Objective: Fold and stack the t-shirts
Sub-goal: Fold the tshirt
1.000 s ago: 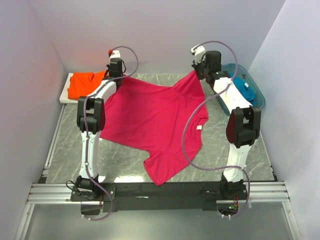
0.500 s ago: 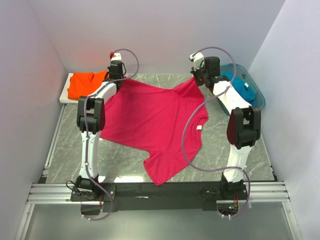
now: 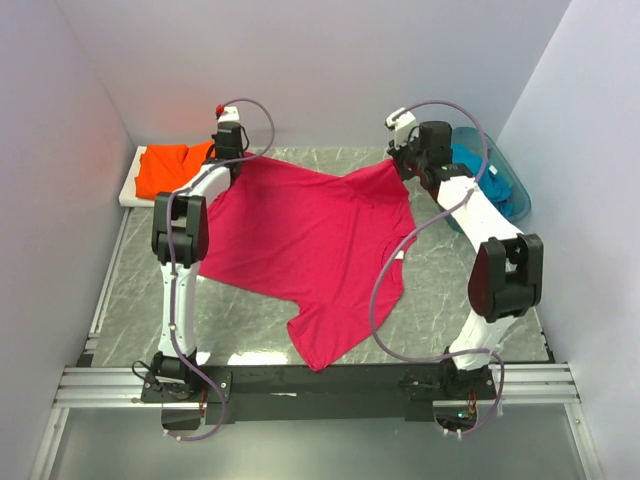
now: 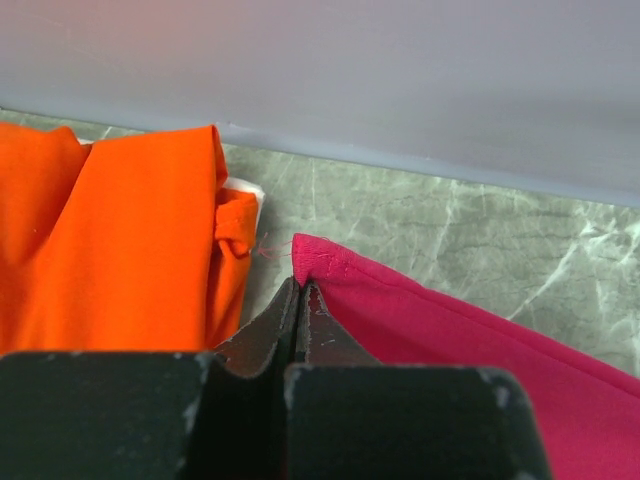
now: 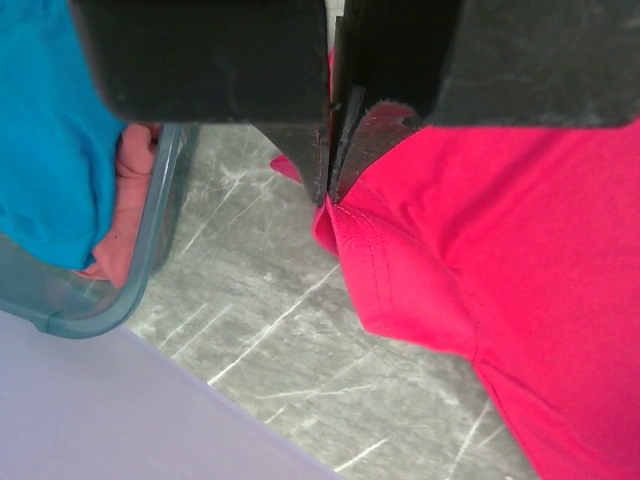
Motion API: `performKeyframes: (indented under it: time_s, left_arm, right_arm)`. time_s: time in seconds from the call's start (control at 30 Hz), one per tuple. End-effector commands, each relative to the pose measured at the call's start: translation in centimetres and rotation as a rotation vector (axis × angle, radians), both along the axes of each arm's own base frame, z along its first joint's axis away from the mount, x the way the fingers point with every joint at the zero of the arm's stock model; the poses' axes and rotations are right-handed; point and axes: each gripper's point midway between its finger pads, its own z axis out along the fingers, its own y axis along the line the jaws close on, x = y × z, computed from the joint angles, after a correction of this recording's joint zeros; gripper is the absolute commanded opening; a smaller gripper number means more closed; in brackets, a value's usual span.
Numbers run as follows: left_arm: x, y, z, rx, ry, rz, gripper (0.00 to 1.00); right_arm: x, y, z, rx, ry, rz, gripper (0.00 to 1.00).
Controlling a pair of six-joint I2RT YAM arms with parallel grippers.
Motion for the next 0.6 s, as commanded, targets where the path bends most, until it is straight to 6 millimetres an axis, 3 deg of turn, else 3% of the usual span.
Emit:
performKeyframes:
  time_s: [0.0,0.57]
  left_arm:
    - [0.0,0.9,4.2,-0.013,-0.088,0.024,0.0]
    - [-0.2,2.2,4.8,-0.024,-0.106,0.024,0.0]
  right_arm:
    - [-0.8,0.6,2.7,0.026,-0.076,0.033,0.0]
    - [-4.3,2.2,2.6,0.056,-0.053,0.105,0.0]
